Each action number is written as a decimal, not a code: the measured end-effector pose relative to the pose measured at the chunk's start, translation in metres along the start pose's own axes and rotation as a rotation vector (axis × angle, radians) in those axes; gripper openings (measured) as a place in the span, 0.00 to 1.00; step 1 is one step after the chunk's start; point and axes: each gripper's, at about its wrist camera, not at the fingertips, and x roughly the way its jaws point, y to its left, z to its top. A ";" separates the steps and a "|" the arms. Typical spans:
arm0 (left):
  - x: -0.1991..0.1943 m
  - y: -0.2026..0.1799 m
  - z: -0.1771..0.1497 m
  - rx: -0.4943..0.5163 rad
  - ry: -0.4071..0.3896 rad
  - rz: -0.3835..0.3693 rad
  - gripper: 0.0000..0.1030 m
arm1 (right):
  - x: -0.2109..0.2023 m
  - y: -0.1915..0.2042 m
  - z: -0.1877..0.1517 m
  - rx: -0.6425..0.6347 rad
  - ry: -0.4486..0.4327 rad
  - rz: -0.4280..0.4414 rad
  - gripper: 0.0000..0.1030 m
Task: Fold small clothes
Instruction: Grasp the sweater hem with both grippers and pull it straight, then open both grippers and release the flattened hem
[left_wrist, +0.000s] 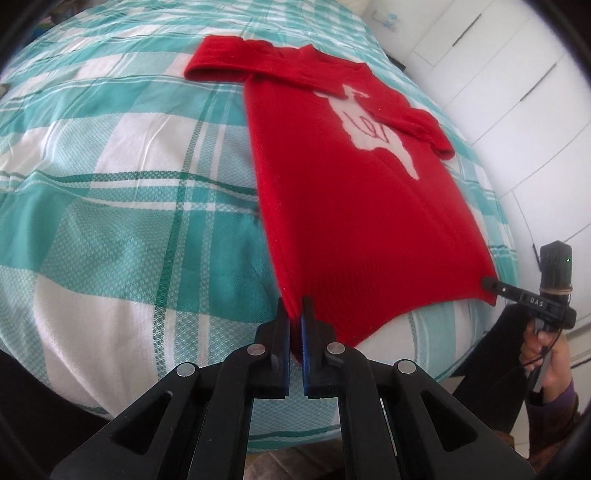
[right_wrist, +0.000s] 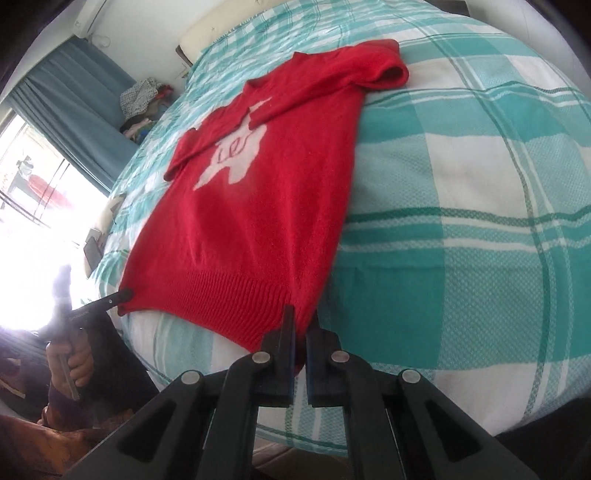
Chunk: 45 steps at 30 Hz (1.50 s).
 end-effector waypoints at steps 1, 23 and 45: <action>-0.002 0.002 0.001 -0.007 -0.004 -0.001 0.02 | 0.003 -0.001 -0.002 0.010 0.003 -0.010 0.03; 0.019 -0.009 -0.029 0.089 -0.042 0.192 0.06 | 0.015 -0.015 -0.030 -0.008 0.010 -0.167 0.02; -0.066 -0.033 0.054 0.025 -0.432 0.202 0.91 | -0.067 0.093 0.100 -0.506 -0.240 -0.454 0.68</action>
